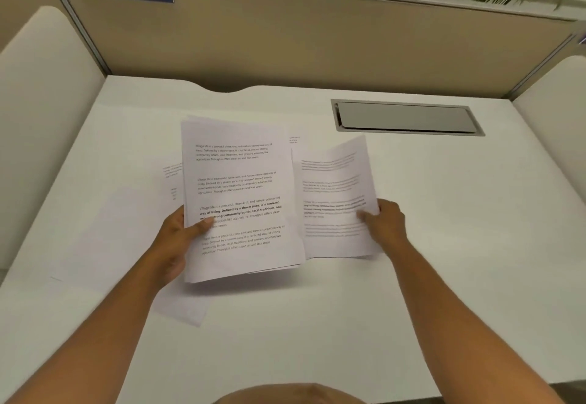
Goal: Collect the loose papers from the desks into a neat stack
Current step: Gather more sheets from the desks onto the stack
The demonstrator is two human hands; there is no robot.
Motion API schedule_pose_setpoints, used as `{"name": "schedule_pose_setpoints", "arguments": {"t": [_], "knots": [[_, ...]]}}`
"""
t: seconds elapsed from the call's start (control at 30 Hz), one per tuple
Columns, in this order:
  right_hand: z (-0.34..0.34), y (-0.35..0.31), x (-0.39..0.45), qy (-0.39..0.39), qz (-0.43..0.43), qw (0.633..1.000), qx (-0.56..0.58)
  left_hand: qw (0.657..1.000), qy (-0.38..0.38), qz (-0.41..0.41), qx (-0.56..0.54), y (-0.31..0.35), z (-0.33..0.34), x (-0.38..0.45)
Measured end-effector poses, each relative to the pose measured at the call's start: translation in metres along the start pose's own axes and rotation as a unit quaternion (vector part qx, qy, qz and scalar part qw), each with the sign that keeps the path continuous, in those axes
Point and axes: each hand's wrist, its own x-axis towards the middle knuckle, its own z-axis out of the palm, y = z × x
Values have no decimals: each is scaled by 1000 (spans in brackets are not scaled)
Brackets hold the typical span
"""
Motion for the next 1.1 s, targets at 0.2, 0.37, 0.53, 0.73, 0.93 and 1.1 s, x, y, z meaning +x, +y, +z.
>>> {"name": "schedule_pose_setpoints", "arguments": {"t": [0.2, 0.37, 0.53, 0.73, 0.93, 1.1], "knots": [[-71, -21, -21, 80, -66, 975, 196, 999, 26, -14, -39, 5, 2, 3], [-57, -62, -69, -8, -106, 960, 258, 996, 46, -30, -69, 9, 10, 1], [20, -79, -96, -76, -97, 963, 238, 997, 31, -28, -68, 14, 26, -6], [50, -82, -96, -125, -76, 965, 216, 998, -1, -19, -63, 21, 32, -15], [70, -81, -99, -84, -67, 961, 256, 996, -30, 5, -78, 22, 35, -18], [75, -77, -99, -92, -62, 956, 271, 1000, 8, 13, -13, 14, 30, -10]]}}
